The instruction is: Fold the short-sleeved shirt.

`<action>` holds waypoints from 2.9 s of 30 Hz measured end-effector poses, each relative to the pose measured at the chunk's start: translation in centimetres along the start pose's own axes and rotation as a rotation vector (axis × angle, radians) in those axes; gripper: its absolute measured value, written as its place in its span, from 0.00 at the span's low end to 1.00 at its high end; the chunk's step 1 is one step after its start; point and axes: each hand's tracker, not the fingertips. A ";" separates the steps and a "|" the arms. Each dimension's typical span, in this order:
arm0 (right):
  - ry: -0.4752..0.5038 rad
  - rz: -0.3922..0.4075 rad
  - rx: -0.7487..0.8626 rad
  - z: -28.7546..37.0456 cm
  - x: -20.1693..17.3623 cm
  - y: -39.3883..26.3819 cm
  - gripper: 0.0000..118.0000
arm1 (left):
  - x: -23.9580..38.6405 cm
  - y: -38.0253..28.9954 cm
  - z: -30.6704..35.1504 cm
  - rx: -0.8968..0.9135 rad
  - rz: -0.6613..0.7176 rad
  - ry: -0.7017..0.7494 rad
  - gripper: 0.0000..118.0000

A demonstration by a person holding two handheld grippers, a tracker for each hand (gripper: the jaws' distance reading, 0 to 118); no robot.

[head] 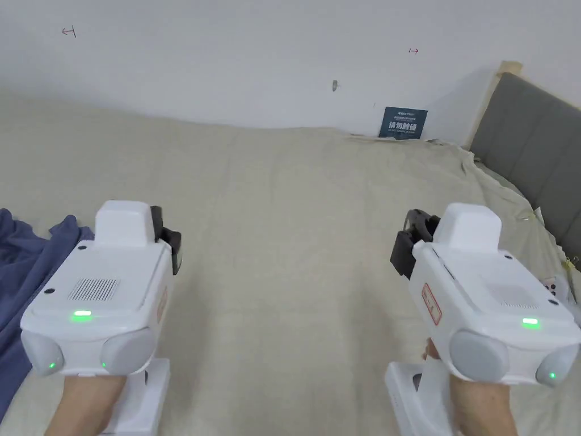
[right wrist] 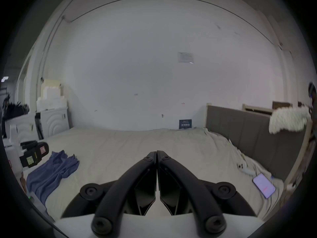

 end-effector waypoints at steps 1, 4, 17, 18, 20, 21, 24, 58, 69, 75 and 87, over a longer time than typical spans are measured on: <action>-0.004 0.009 -0.007 0.1 -0.3 -0.9 0.00 | -0.1 -0.5 0.2 0.001 -0.010 0.001 0.00; -0.019 0.017 -0.034 0.4 0.0 -2.6 0.00 | 0.3 -1.9 0.5 -0.010 -0.073 0.005 0.00; -0.014 0.063 -0.104 1.2 -0.4 -5.1 0.00 | 0.3 -3.2 1.8 -0.029 -0.101 -0.011 0.00; -0.014 0.062 -0.101 1.2 -0.5 -5.1 0.00 | 0.3 -3.2 1.8 -0.030 -0.101 -0.013 0.00; -0.012 0.059 -0.096 1.2 -0.6 -4.8 0.00 | 0.4 -3.2 1.9 -0.031 -0.100 -0.017 0.00; -0.011 0.060 -0.094 1.3 -0.5 -4.7 0.00 | 0.5 -3.2 2.0 -0.033 -0.100 -0.020 0.00; -0.016 0.073 -0.089 1.3 -0.7 -4.6 0.00 | 0.9 -2.9 2.3 -0.034 -0.098 -0.024 0.00; -0.003 0.085 -0.084 1.7 -0.6 -4.4 0.00 | 1.4 -2.4 2.1 -0.025 -0.115 -0.051 0.00; -0.004 0.082 -0.082 1.8 -0.6 -4.2 0.00 | 1.6 -2.5 2.0 -0.028 -0.117 -0.062 0.00; 0.003 0.090 -0.081 1.8 -0.8 -4.2 0.00 | 1.6 -2.5 2.1 -0.026 -0.112 -0.065 0.00; 0.001 0.094 -0.081 2.0 -0.7 -4.2 0.00 | 1.5 -2.5 1.9 -0.021 -0.111 -0.065 0.00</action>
